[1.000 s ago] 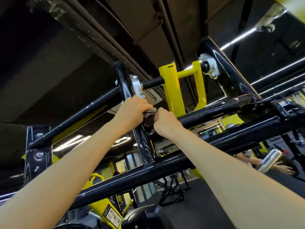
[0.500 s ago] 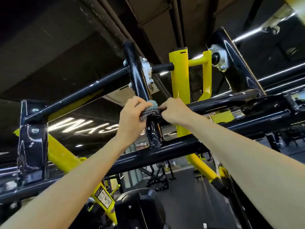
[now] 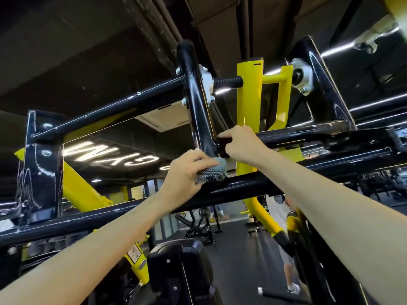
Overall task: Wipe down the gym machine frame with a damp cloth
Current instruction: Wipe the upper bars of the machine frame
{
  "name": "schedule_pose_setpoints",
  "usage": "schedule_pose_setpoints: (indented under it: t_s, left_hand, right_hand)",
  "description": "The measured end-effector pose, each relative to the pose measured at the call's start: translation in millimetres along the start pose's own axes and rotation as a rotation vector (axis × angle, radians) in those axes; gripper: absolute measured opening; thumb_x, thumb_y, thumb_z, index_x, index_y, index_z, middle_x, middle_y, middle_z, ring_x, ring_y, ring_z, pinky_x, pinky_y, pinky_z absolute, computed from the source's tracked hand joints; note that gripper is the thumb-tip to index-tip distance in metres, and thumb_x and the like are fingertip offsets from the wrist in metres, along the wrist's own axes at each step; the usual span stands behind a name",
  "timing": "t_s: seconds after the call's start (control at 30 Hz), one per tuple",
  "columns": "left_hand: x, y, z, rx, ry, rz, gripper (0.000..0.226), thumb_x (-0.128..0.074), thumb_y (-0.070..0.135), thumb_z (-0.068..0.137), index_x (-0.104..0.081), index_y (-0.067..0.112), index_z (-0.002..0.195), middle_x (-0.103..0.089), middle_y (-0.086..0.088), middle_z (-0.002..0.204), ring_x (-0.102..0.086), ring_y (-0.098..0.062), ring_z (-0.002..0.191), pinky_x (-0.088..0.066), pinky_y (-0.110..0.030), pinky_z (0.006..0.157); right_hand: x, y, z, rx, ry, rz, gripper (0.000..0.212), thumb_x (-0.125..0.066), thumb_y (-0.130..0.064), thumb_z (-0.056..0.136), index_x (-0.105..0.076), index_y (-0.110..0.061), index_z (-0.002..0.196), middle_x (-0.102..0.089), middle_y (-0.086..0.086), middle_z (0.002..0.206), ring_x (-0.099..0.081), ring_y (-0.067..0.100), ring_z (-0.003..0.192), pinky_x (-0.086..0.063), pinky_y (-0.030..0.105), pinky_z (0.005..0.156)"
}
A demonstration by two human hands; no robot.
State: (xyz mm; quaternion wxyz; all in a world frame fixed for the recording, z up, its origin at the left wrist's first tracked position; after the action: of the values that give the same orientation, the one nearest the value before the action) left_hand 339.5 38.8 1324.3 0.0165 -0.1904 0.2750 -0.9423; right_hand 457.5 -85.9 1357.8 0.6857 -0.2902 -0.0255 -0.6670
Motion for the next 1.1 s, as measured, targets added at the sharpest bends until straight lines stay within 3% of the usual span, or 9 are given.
schedule_pose_setpoints:
  t_s: [0.17, 0.3, 0.47, 0.57, 0.63, 0.73, 0.8, 0.93, 1.1]
  left_hand:
    - [-7, 3, 6, 0.275, 0.255, -0.077, 0.028, -0.067, -0.009, 0.071, -0.065, 0.004, 0.095, -0.059, -0.007, 0.091, -0.056, -0.012, 0.083, -0.050, -0.028, 0.071]
    - [-6, 10, -4, 0.049, -0.064, 0.000, 0.032, -0.076, -0.004, 0.067, -0.066, 0.009, 0.094, -0.061, -0.004, 0.092, -0.053, -0.014, 0.087, -0.046, -0.030, 0.073]
    - [1, -8, 25, 0.210, 0.175, -0.055, 0.026, -0.068, -0.007, 0.071, -0.064, 0.006, 0.093, -0.059, -0.006, 0.091, -0.055, -0.016, 0.085, -0.051, -0.038, 0.073]
    - [-10, 11, -3, 0.077, -0.013, -0.003, 0.030, -0.074, -0.005, 0.067, -0.064, 0.010, 0.092, -0.059, -0.003, 0.092, -0.051, -0.013, 0.084, -0.046, -0.029, 0.070]
    - [-6, 10, -9, 0.068, -0.096, -0.098, 0.027, -0.072, -0.003, 0.070, -0.064, 0.009, 0.093, -0.058, -0.004, 0.093, -0.052, -0.013, 0.085, -0.047, -0.032, 0.071]
    - [1, -6, 11, 0.294, 0.122, -0.219, 0.024, -0.069, -0.006, 0.075, -0.061, 0.008, 0.094, -0.057, -0.004, 0.096, -0.054, -0.013, 0.087, -0.049, -0.037, 0.076]
    - [-4, 2, 9, 0.334, 0.165, -0.161, 0.026, -0.069, -0.008, 0.074, -0.059, 0.007, 0.092, -0.055, -0.005, 0.095, -0.053, -0.015, 0.086, -0.049, -0.040, 0.074]
    - [-6, 18, -17, 0.196, -0.109, -0.182, 0.025, -0.069, -0.006, 0.074, -0.060, 0.008, 0.093, -0.057, -0.003, 0.097, -0.054, -0.013, 0.087, -0.048, -0.034, 0.073]
    - [5, -6, 10, 0.569, 0.178, -0.312, 0.020, -0.065, -0.007, 0.081, -0.053, 0.005, 0.090, -0.059, -0.007, 0.090, -0.057, -0.021, 0.082, -0.052, -0.045, 0.073]
  right_hand:
    - [-2, -1, -1, -0.010, 0.015, -0.015, 0.052, -0.048, 0.001, 0.085, -0.053, -0.009, 0.137, -0.055, 0.013, 0.135, -0.048, 0.027, 0.126, -0.044, 0.034, 0.103]
    - [-3, 0, -1, 0.001, 0.008, -0.036, 0.052, -0.048, 0.000, 0.086, -0.052, -0.009, 0.138, -0.054, 0.013, 0.137, -0.042, 0.028, 0.132, -0.040, 0.036, 0.108]
    - [0, -2, -1, 0.001, -0.003, -0.058, 0.051, -0.047, -0.001, 0.089, -0.051, -0.010, 0.139, -0.051, 0.014, 0.140, -0.039, 0.028, 0.134, -0.041, 0.038, 0.107]
    - [0, -2, -3, 0.019, -0.019, -0.067, 0.051, -0.048, -0.001, 0.089, -0.050, -0.009, 0.139, -0.050, 0.013, 0.141, -0.036, 0.030, 0.137, -0.037, 0.041, 0.111]
    - [-1, 0, -3, 0.024, -0.018, -0.075, 0.052, -0.047, 0.000, 0.089, -0.050, -0.009, 0.140, -0.050, 0.012, 0.141, -0.035, 0.031, 0.137, -0.036, 0.041, 0.111]
    - [-1, -1, -2, 0.015, -0.024, -0.076, 0.054, -0.047, 0.001, 0.088, -0.048, -0.010, 0.141, -0.050, 0.013, 0.141, -0.038, 0.029, 0.136, -0.038, 0.038, 0.109]
    - [-1, -3, -3, 0.009, -0.030, -0.074, 0.055, -0.046, 0.001, 0.088, -0.047, -0.010, 0.141, -0.051, 0.015, 0.140, -0.047, 0.027, 0.127, -0.043, 0.033, 0.102]
    - [-1, -2, -4, 0.031, -0.027, -0.071, 0.054, -0.047, 0.001, 0.087, -0.050, -0.009, 0.139, -0.053, 0.013, 0.138, -0.046, 0.030, 0.127, -0.043, 0.038, 0.105]
    - [0, -4, -5, 0.007, -0.042, -0.055, 0.056, -0.045, 0.003, 0.085, -0.050, -0.008, 0.139, -0.057, 0.015, 0.132, -0.049, 0.031, 0.124, -0.047, 0.038, 0.101]
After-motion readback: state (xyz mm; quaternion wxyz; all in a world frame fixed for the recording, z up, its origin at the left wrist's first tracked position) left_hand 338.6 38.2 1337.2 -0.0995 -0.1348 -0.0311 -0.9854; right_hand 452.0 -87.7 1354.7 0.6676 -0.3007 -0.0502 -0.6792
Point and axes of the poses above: each hand's wrist, its own z-axis towards the middle knuckle, its own x-axis out of the back of the hand, y = z × x, the point moved 2 cm from there along z, towards the middle knuckle
